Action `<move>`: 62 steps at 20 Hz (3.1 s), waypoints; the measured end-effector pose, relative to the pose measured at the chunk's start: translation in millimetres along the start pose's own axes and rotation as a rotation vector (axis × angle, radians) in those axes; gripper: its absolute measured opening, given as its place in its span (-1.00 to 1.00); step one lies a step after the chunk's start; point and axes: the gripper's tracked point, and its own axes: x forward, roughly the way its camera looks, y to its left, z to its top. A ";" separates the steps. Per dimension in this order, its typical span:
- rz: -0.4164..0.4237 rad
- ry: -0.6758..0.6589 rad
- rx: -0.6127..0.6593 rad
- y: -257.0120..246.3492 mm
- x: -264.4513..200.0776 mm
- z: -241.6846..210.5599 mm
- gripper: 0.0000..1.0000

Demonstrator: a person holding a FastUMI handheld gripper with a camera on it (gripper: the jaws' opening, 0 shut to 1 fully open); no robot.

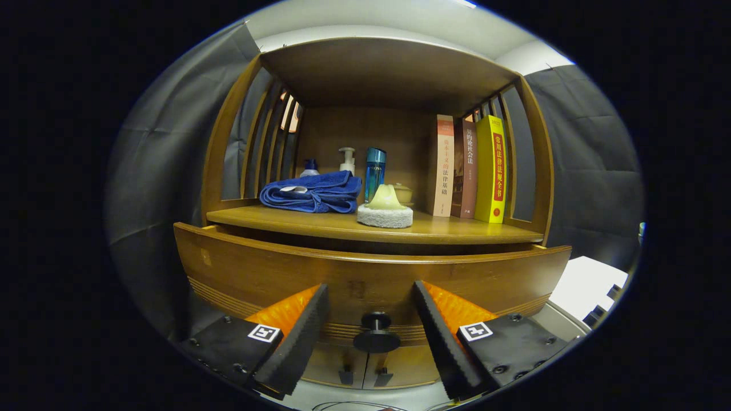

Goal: Pull open the drawer, take out the items inside it, and place them on the countertop above the cabinet.

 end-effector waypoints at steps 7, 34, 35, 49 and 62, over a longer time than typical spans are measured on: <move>-0.001 0.007 -0.018 -1.3 33.2 -2.8 0.97; -0.082 -0.154 0.031 -80.9 -122.4 133.8 0.97; -0.082 -0.155 0.035 -84.4 -130.6 138.2 0.97; -0.146 -0.209 0.062 -116.0 -200.1 156.0 0.96; -0.127 -0.205 0.085 -113.3 -202.5 155.1 0.97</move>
